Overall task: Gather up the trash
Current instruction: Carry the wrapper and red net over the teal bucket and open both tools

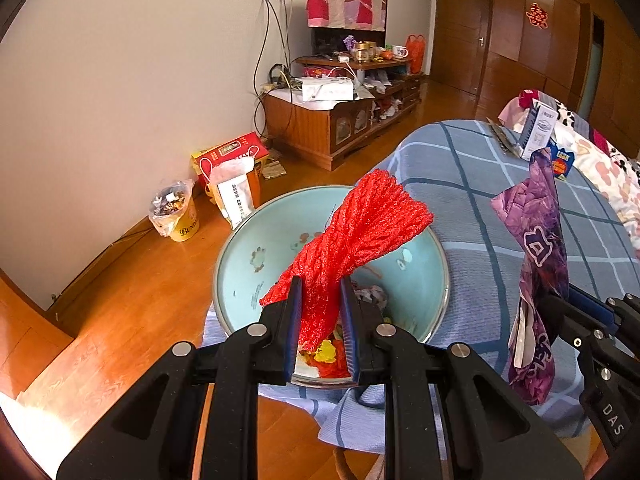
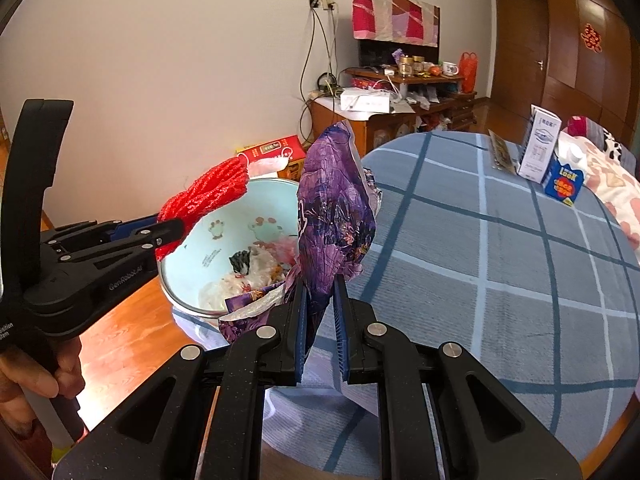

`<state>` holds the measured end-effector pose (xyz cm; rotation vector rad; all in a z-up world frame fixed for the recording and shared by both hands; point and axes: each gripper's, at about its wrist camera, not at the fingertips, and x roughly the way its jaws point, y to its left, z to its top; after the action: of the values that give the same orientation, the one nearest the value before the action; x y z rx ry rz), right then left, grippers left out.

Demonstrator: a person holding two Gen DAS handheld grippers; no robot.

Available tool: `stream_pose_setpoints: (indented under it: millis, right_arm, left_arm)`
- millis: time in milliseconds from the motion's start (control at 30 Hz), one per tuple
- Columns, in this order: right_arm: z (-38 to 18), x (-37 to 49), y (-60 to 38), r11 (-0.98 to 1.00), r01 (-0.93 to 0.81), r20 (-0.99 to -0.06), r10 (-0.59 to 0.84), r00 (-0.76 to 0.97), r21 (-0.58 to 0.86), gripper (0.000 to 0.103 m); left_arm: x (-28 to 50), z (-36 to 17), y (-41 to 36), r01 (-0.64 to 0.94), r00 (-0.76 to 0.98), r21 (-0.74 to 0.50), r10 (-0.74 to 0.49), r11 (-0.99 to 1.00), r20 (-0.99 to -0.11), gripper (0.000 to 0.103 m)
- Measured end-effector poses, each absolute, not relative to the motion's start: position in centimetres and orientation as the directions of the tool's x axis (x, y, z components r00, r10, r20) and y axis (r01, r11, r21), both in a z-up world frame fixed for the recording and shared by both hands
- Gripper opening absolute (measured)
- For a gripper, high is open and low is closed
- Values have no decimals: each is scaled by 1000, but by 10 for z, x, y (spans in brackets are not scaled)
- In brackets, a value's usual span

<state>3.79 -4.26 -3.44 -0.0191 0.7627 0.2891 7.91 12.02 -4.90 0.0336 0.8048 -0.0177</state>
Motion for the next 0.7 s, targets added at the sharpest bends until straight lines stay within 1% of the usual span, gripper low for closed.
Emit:
stream_pose_setpoints:
  millis: [700]
  right_arm:
    - [-34, 62, -21, 948, -304, -676, 286, 679, 95, 14]
  left_arm:
    - [97, -59, 130, -27, 680, 34, 43, 999, -732, 19]
